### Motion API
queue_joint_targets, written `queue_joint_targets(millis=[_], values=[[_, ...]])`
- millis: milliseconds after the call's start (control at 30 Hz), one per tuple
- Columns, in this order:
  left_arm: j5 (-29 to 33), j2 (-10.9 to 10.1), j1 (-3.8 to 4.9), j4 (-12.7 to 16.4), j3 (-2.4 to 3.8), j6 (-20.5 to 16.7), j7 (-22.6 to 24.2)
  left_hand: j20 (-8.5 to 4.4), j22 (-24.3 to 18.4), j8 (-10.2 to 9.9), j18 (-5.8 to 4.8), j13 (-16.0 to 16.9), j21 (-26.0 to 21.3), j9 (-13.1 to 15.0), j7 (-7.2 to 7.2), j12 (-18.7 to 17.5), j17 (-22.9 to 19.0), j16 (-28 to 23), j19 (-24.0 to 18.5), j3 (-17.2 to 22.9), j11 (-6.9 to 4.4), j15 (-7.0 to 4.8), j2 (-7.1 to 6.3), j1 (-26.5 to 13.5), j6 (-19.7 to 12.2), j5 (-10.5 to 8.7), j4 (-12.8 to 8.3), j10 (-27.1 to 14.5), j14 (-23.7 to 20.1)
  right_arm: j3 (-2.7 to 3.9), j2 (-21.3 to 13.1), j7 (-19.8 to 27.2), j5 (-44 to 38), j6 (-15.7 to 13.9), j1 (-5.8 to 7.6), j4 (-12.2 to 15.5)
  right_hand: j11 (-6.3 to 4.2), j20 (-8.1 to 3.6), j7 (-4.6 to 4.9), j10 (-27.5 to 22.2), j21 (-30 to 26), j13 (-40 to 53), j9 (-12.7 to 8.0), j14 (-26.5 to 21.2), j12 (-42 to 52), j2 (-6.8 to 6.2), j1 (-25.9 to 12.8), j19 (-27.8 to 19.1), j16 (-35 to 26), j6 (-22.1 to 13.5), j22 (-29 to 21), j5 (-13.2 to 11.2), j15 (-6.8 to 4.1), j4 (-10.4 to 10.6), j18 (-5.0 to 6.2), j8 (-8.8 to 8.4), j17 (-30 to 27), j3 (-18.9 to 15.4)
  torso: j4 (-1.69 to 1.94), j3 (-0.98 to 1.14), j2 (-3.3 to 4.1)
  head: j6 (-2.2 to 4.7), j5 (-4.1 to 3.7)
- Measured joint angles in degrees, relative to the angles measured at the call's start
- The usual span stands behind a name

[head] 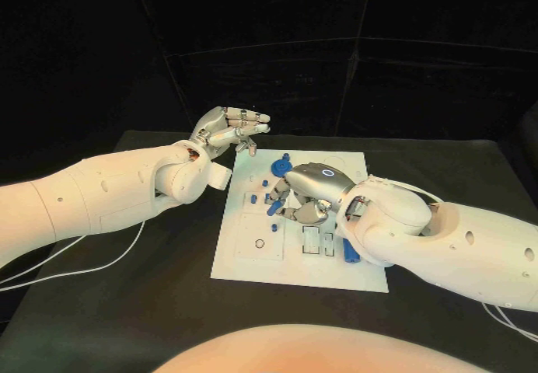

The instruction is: Assemble the parts on the task board

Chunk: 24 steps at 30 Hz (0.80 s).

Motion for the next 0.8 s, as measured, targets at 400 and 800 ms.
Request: queue_joint_targets(millis=[400,800], values=[[0.0,0.4,0.0,-0.2,0.0,0.0,0.0,0.0,0.0,0.0,0.0,0.0,0.0,0.0,0.0,0.0,0.0,0.0,0.0,0.0,0.0,0.0,0.0,0.0,0.0,0.0,0.0,0.0,0.0,-1.76,4.8,2.2,-0.1,1.8,-2.56,-4.2,0.0,0.0,0.0,0.0,0.0,0.0,0.0,0.0,-0.4,-0.26,-0.3,0.0,0.0,0.0,0.0,0.3,0.0,0.2,0.01,-0.18,0.0,0.2,-0.05,0.1,0.01,-0.49,1.05],[0.0,0.6,0.0,-0.4,0.0,0.0,-0.1,0.0,0.0,0.0,0.0,0.0,0.0,0.0,0.0,0.0,0.0,0.0,0.0,0.0,0.0,0.0,0.0,0.0,0.0,0.0,0.0,0.0,0.0,-2.23,6.3,2.7,-0.6,3.9,-3.07,-6.6,0.0,0.0,0.05,0.0,0.0,0.0,0.0,0.0,-0.7,-0.32,-0.3,0.0,0.0,-0.1,-0.1,0.3,0.0,0.2,0.0,-0.14,0.0,0.2,-0.1,0.13,-0.01,-0.99,1.51]])
